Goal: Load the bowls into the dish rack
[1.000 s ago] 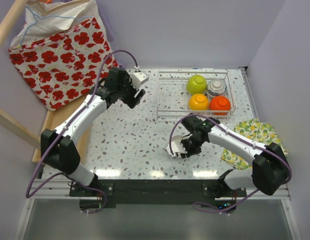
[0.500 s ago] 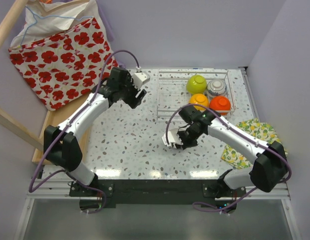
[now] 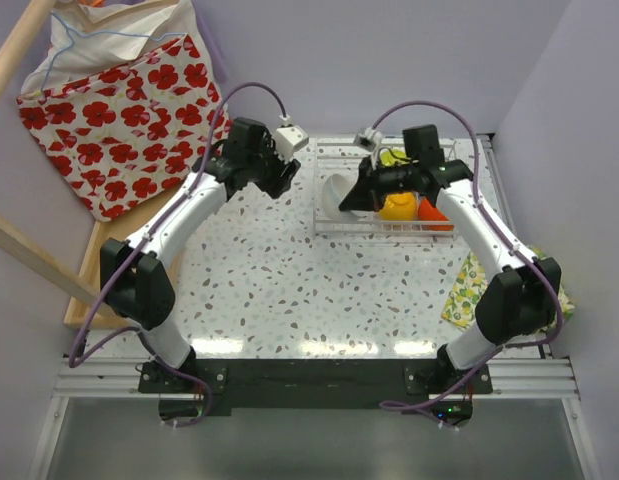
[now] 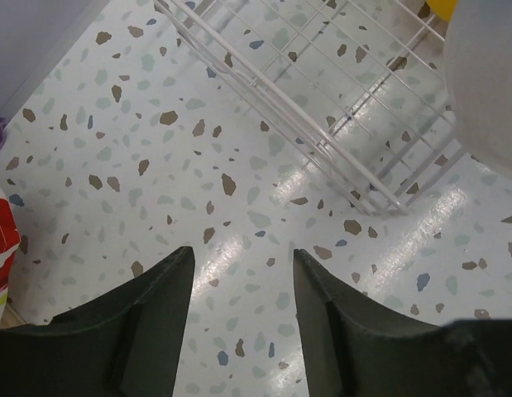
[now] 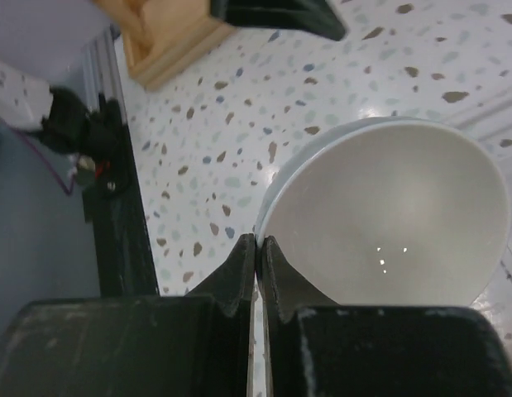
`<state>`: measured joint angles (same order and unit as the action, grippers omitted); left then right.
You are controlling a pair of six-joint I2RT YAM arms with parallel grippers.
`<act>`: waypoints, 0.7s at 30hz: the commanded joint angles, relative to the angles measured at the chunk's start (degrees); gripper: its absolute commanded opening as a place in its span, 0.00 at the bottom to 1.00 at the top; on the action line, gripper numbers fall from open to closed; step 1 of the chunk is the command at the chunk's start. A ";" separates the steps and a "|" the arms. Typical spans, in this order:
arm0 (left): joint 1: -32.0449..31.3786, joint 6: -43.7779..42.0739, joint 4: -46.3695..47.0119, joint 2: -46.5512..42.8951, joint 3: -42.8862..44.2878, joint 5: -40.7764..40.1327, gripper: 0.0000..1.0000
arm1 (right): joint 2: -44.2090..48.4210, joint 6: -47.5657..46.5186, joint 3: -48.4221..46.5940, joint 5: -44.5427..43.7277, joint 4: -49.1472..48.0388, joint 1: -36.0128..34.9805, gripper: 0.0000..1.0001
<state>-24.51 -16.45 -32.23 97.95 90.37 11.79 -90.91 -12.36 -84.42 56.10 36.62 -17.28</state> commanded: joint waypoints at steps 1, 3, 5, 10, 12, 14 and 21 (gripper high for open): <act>-0.36 1.94 1.64 2.77 5.42 -0.81 0.46 | 0.30 32.03 5.40 8.86 -28.44 6.28 0.00; -0.71 2.03 1.47 4.17 6.31 -0.54 0.23 | 0.12 35.45 7.76 9.38 -30.63 7.25 0.00; -1.50 2.12 1.47 5.49 7.28 -0.54 0.04 | 0.56 38.19 10.14 9.47 -35.81 8.75 0.00; -3.70 1.68 1.29 8.21 9.65 -0.81 0.00 | -1.10 49.25 15.86 9.74 -47.99 12.61 0.00; -5.10 1.16 1.03 9.62 11.14 -1.16 0.00 | -2.60 56.96 18.49 9.47 -53.73 14.11 0.00; -6.59 0.45 0.76 10.85 12.02 -1.51 0.00 | -4.61 60.94 19.55 8.86 -60.07 15.95 0.00; -9.59 -1.66 0.24 13.67 15.10 -3.61 0.00 | -10.23 68.94 21.58 8.59 -68.87 17.19 0.00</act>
<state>-32.86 -16.12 -32.47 110.65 101.78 9.91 -100.09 47.94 -62.94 62.48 -20.21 0.51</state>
